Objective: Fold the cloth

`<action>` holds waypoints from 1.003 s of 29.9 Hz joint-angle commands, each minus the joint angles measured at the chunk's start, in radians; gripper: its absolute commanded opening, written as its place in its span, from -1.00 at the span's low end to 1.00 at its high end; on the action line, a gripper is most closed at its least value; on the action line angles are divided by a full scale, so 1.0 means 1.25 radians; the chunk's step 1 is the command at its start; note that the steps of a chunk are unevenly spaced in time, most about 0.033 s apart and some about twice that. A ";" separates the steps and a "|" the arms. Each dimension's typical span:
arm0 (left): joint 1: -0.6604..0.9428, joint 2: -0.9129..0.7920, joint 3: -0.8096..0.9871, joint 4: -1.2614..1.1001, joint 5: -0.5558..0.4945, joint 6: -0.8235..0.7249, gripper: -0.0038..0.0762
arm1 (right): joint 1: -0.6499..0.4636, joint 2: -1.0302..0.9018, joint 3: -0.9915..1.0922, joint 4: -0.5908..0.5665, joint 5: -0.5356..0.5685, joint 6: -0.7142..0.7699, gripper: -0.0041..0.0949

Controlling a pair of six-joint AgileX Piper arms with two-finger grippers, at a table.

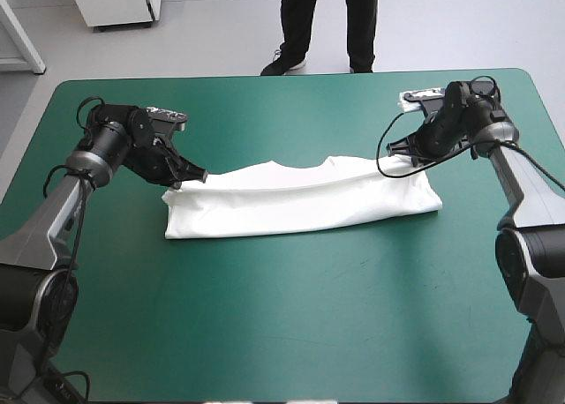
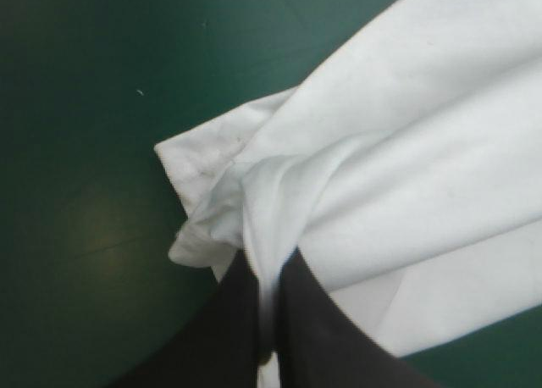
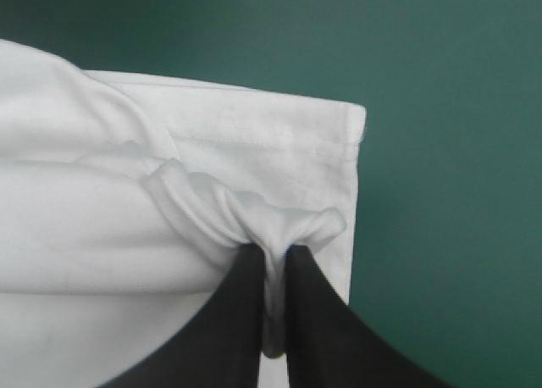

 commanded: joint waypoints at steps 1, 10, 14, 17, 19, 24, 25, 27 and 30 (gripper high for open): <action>-0.004 -0.021 -0.029 -0.003 -0.041 -0.005 -0.93 | -0.028 -0.004 -0.028 0.041 -0.012 -0.025 -0.95; -0.004 -0.019 -0.029 0.034 -0.044 -0.008 -0.73 | -0.066 0.017 -0.072 0.177 0.020 -0.102 -0.54; -0.004 -0.019 -0.041 0.036 -0.010 -0.007 -0.26 | -0.088 0.015 -0.126 0.196 0.064 -0.103 -0.22; -0.004 -0.019 -0.081 0.041 0.029 -0.007 -0.03 | -0.112 -0.005 -0.138 0.215 0.078 -0.103 -0.03; -0.004 -0.021 -0.114 0.029 0.042 -0.012 0.00 | -0.126 -0.022 -0.138 0.219 0.095 -0.103 0.02; -0.004 -0.059 -0.195 -0.040 0.072 -0.012 0.00 | -0.165 -0.078 -0.127 0.226 0.101 -0.097 0.02; -0.004 -0.067 -0.206 -0.071 0.083 -0.012 0.00 | -0.171 -0.093 -0.121 0.226 0.101 -0.096 0.02; -0.005 -0.091 -0.220 -0.181 0.101 0.009 0.00 | -0.180 -0.134 -0.104 0.226 0.101 -0.096 0.01; -0.014 -0.116 -0.220 -0.336 0.101 0.061 -0.17 | -0.181 -0.211 -0.066 0.196 0.101 -0.096 -0.09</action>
